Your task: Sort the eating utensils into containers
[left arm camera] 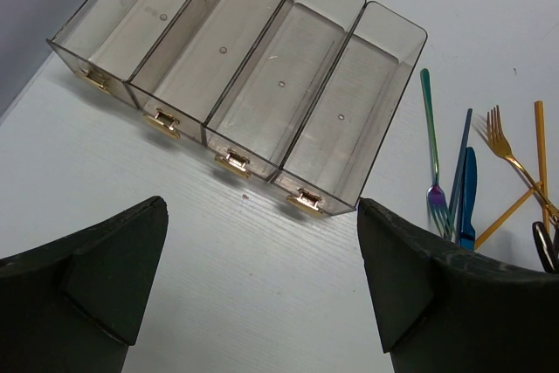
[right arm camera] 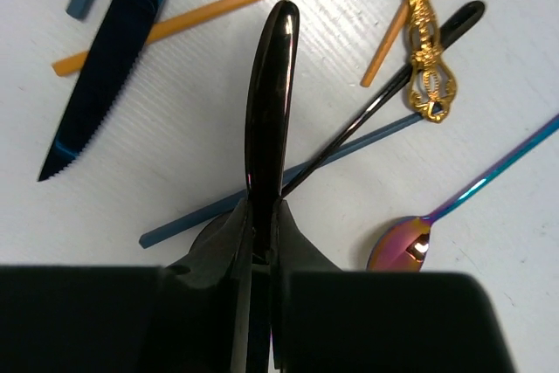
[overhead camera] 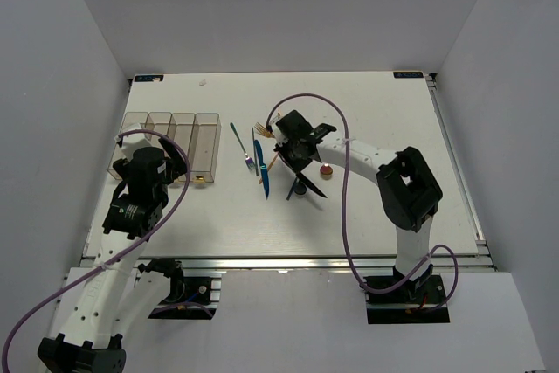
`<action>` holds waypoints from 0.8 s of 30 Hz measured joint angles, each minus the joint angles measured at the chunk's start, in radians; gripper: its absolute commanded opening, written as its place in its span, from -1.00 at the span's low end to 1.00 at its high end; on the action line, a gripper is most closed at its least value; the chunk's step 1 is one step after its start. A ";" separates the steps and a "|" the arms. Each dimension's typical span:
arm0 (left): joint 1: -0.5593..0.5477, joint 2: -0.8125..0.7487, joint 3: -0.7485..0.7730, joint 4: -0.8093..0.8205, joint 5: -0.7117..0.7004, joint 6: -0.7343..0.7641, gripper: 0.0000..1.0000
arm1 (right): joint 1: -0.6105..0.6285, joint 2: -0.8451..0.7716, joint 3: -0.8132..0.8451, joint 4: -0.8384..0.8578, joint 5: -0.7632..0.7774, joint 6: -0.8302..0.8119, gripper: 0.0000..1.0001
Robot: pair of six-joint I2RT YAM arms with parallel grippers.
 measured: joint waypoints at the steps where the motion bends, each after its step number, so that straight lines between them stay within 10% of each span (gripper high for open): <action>1: 0.000 -0.001 0.000 0.000 0.000 0.000 0.96 | 0.000 -0.003 0.011 -0.006 0.001 0.008 -1.00; 11: 0.000 -0.007 0.000 -0.004 -0.018 -0.001 0.96 | 0.000 -0.011 0.180 0.015 -0.111 0.169 -1.00; 24: 0.000 -0.017 0.000 -0.006 -0.064 -0.010 0.96 | 0.002 0.154 0.340 0.535 -0.296 0.701 -1.00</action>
